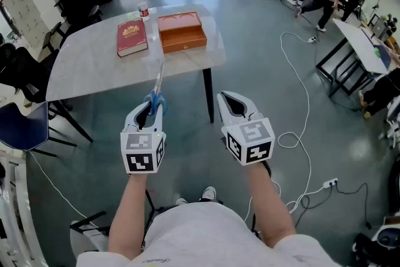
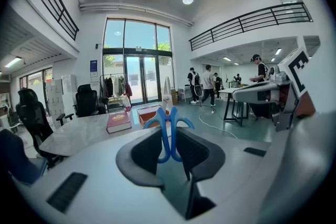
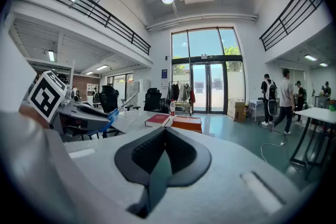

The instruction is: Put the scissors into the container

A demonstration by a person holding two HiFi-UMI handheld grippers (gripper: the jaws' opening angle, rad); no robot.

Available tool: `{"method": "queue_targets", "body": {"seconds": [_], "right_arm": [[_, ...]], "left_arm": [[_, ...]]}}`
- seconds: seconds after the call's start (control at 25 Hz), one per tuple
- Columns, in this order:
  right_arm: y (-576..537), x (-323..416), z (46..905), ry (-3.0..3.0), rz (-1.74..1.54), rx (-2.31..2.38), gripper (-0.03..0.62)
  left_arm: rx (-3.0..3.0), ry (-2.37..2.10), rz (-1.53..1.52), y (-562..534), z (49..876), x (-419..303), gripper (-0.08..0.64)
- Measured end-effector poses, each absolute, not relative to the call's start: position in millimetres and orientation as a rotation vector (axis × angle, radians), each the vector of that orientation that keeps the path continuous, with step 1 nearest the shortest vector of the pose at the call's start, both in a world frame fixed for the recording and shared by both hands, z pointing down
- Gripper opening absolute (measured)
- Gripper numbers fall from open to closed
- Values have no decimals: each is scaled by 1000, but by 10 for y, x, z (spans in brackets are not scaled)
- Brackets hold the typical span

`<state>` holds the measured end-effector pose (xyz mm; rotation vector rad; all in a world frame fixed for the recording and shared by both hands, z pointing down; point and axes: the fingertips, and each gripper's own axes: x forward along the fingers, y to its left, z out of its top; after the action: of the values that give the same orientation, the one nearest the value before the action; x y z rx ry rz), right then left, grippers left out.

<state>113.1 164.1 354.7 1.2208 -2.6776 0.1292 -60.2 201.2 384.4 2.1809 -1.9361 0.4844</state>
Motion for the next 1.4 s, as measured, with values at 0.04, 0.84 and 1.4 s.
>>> {"method": "queue_targets", "body": {"seconds": [0.04,0.84,1.4], "right_arm": [[1630,1154,3559,-2682,135,1212,3],[1174,1312,3736,-2710,179,1120,5],[289,724,3887,-2663,213,1149,5]], "left_arm": [[2179,-1936,487,1998,3854,-565,82],[2142,-1946,546,1532,3968,-335,81],[2139,-1876,561,653,4214,-940,82]]}}
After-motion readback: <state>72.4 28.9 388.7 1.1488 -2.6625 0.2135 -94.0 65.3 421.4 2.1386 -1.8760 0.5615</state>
